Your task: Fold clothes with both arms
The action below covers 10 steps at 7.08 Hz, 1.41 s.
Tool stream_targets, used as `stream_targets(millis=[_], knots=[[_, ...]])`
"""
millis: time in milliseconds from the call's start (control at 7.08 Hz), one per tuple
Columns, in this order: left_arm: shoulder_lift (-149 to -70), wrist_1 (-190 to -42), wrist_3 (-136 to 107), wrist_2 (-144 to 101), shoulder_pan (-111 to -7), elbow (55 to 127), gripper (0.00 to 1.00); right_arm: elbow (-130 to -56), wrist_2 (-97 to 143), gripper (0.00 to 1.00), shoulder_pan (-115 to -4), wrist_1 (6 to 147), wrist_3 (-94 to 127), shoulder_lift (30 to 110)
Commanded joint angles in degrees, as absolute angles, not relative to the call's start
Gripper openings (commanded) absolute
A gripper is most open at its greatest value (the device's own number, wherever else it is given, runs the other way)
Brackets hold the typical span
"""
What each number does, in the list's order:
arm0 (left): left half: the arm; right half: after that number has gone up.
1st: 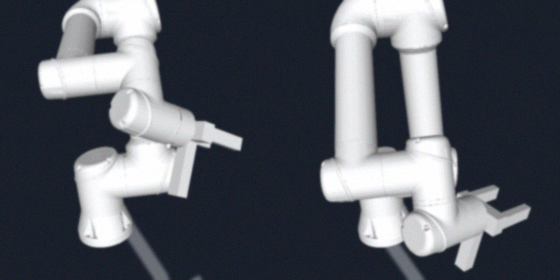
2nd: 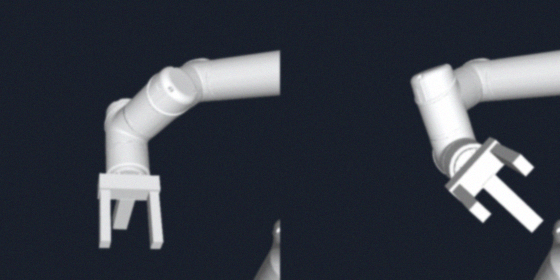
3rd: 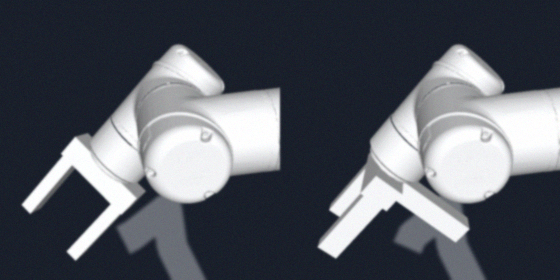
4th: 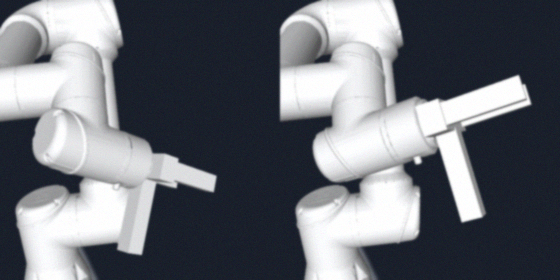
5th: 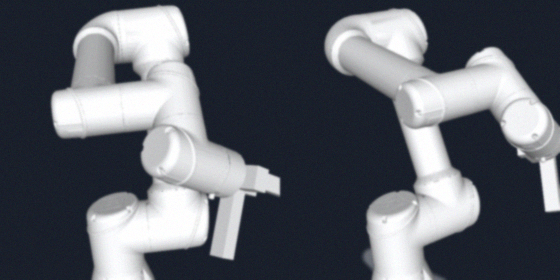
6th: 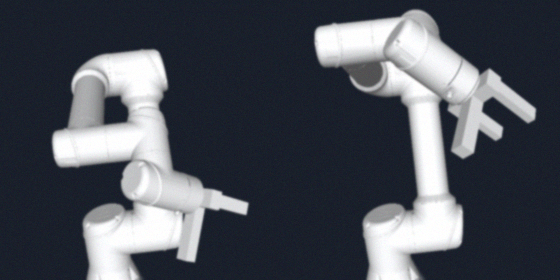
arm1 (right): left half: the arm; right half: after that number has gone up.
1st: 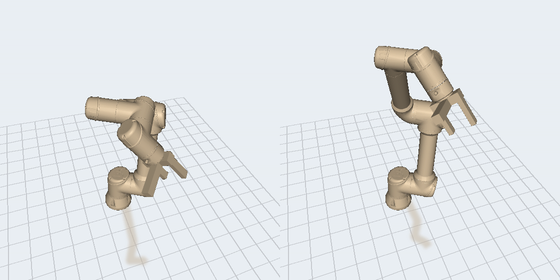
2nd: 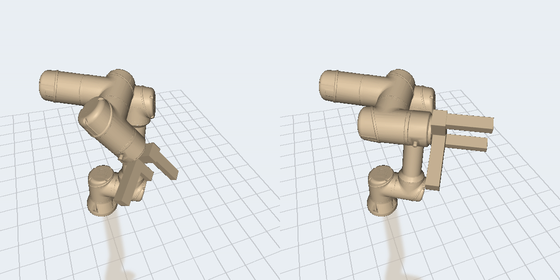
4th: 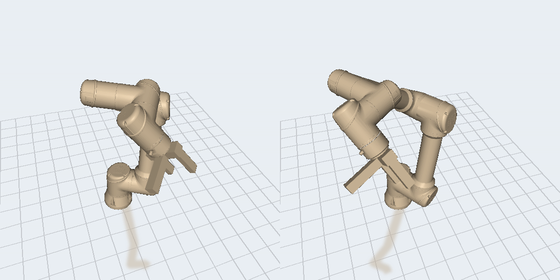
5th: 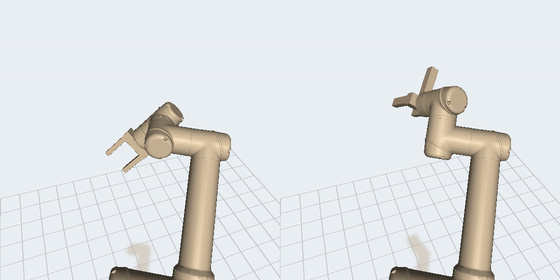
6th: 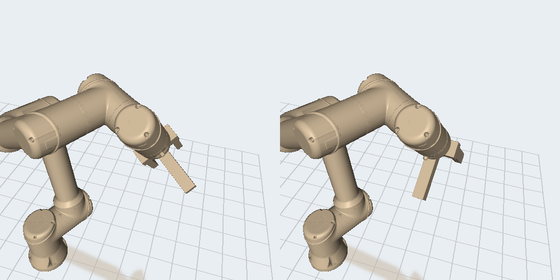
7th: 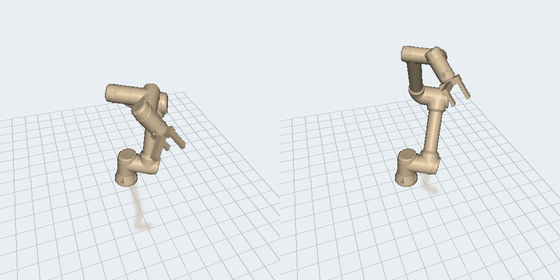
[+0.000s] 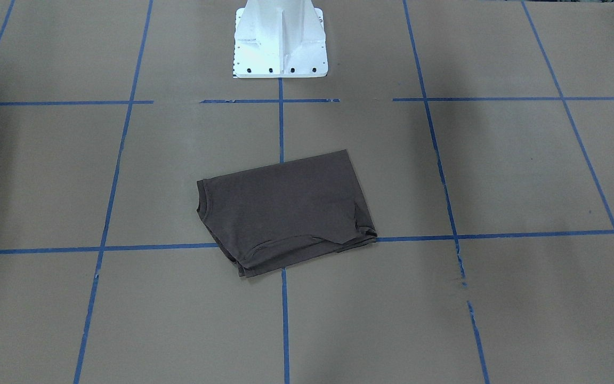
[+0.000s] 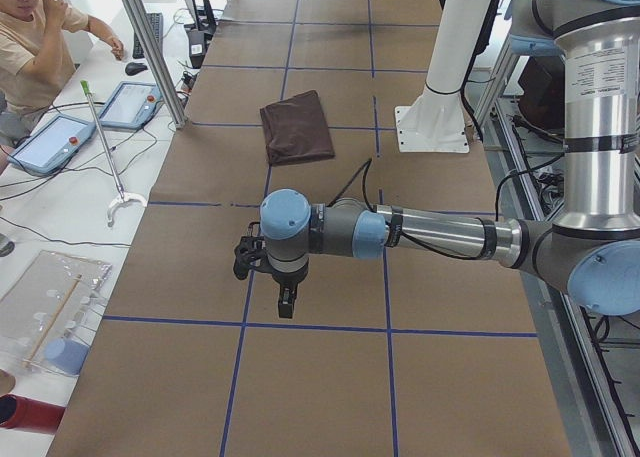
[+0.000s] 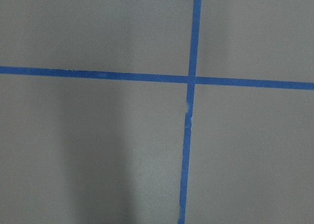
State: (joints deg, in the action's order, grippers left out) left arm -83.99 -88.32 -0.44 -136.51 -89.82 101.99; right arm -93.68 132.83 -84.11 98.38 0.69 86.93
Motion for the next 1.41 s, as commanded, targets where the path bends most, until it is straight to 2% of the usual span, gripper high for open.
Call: stream_targets(millis=[0,1272], knots=[[-84.1,-88.9,-0.5,-137.2,-89.6,101.3,1.00,-93.4,132.5,1.00,-84.1,99.0,-0.1,86.7],[-84.7,-89.5,-0.3,-136.8,-88.9,101.4,1.00,-94.7,133.5,1.00,-84.2,98.5,-1.2,87.9]])
